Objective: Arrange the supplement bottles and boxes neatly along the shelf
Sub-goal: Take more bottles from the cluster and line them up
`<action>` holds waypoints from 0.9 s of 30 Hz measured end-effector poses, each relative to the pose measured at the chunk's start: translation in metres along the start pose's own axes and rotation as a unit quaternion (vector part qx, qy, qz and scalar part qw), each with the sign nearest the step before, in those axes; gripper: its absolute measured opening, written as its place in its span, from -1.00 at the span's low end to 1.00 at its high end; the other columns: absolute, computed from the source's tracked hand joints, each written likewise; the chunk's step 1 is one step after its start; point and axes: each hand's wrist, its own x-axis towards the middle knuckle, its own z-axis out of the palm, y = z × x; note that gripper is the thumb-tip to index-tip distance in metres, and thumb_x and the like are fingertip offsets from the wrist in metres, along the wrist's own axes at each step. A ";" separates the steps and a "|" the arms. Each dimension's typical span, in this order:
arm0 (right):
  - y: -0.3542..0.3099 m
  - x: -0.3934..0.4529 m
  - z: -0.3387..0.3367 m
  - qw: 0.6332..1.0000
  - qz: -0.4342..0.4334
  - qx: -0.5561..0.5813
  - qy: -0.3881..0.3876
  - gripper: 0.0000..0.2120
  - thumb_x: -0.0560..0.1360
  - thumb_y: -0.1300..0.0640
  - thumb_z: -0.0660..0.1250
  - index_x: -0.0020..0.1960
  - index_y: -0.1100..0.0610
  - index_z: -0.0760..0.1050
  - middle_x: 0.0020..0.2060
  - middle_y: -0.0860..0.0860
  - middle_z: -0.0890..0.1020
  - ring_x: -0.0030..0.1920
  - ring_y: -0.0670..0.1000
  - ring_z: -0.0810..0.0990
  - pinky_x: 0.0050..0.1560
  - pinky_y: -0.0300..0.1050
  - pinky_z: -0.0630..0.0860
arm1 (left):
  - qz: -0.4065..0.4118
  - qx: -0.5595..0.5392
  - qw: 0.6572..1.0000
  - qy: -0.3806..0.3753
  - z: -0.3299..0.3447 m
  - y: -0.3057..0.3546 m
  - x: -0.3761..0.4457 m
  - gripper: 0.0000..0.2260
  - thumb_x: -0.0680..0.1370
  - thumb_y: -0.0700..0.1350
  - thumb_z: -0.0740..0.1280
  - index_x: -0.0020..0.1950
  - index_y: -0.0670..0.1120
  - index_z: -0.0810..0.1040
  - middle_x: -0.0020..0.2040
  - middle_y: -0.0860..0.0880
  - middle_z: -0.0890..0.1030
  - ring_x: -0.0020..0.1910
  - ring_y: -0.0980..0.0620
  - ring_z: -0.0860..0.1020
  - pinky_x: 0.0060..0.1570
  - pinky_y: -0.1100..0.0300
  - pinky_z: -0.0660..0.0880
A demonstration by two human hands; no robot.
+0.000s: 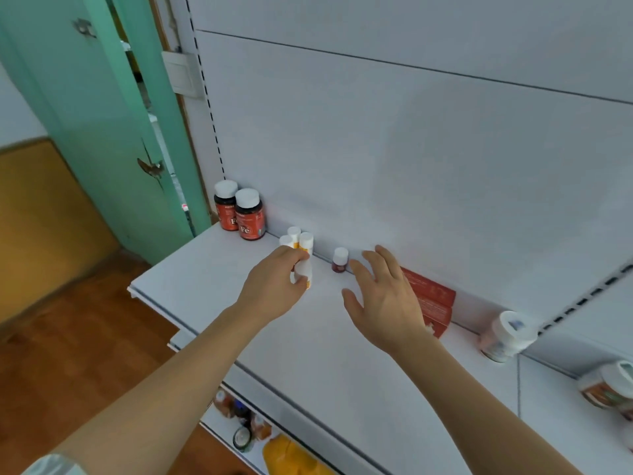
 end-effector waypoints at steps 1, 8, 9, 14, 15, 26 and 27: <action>-0.006 0.006 0.006 1.000 0.009 -0.001 0.005 -0.54 0.53 -0.02 0.30 0.34 0.19 0.47 0.30 0.21 0.49 0.45 0.26 0.32 0.37 0.20 0.40 | 0.013 0.004 1.000 -0.005 0.000 -0.009 0.010 -0.67 0.52 -0.09 0.38 0.29 -0.01 0.53 0.18 0.05 0.56 0.07 0.01 0.55 0.04 0.07 0.52; -0.046 0.027 0.030 0.997 0.075 -0.011 0.019 -0.56 0.53 0.02 0.31 0.33 0.21 0.47 0.25 0.18 0.50 0.42 0.26 0.34 0.34 0.16 0.42 | 0.135 0.023 0.990 -0.040 0.002 -0.059 0.069 -0.78 0.49 -0.09 0.39 0.13 -0.03 0.61 0.07 0.00 0.62 0.03 -0.11 0.51 -0.02 0.01 0.49; -0.052 0.027 0.032 0.996 0.091 -0.014 0.015 -0.55 0.54 0.00 0.29 0.35 0.20 0.46 0.26 0.18 0.49 0.43 0.25 0.33 0.35 0.15 0.41 | 0.152 0.022 0.987 -0.041 0.004 -0.064 0.074 -0.79 0.47 -0.09 0.40 0.10 -0.03 0.62 0.04 -0.01 0.63 0.02 -0.12 0.51 -0.04 0.01 0.49; -0.071 0.022 0.038 0.989 0.142 -0.030 0.013 -0.53 0.54 0.01 0.31 0.39 0.17 0.44 0.26 0.18 0.49 0.41 0.26 0.35 0.32 0.18 0.44 | 0.236 0.036 0.971 -0.024 0.016 -0.081 0.092 -0.85 0.42 -0.12 0.44 -0.02 -0.08 0.62 -0.05 -0.04 0.64 0.02 -0.14 0.55 -0.07 0.04 0.50; -0.072 0.021 0.038 0.988 0.149 -0.032 0.016 -0.54 0.53 0.02 0.33 0.38 0.17 0.44 0.25 0.19 0.49 0.40 0.27 0.35 0.32 0.19 0.44 | 0.239 0.039 0.970 -0.022 0.017 -0.083 0.094 -0.84 0.41 -0.13 0.45 -0.03 -0.08 0.62 -0.06 -0.04 0.64 0.02 -0.15 0.56 -0.07 0.02 0.52; -0.071 0.026 0.048 0.982 0.181 -0.042 0.017 -0.53 0.53 0.01 0.33 0.39 0.18 0.44 0.27 0.21 0.49 0.41 0.27 0.34 0.30 0.21 0.45 | 0.244 0.065 0.967 -0.042 0.031 -0.103 0.106 -0.80 0.40 -0.10 0.40 0.01 -0.08 0.60 0.05 -0.02 0.56 0.15 -0.11 0.47 0.05 0.02 0.48; -0.070 0.027 0.049 0.982 0.181 -0.047 0.012 -0.52 0.53 0.01 0.33 0.39 0.18 0.44 0.28 0.21 0.49 0.42 0.27 0.34 0.31 0.21 0.45 | 0.241 0.064 0.967 -0.044 0.032 -0.104 0.106 -0.80 0.40 -0.10 0.39 0.01 -0.08 0.59 0.05 -0.02 0.55 0.14 -0.11 0.47 0.04 0.00 0.48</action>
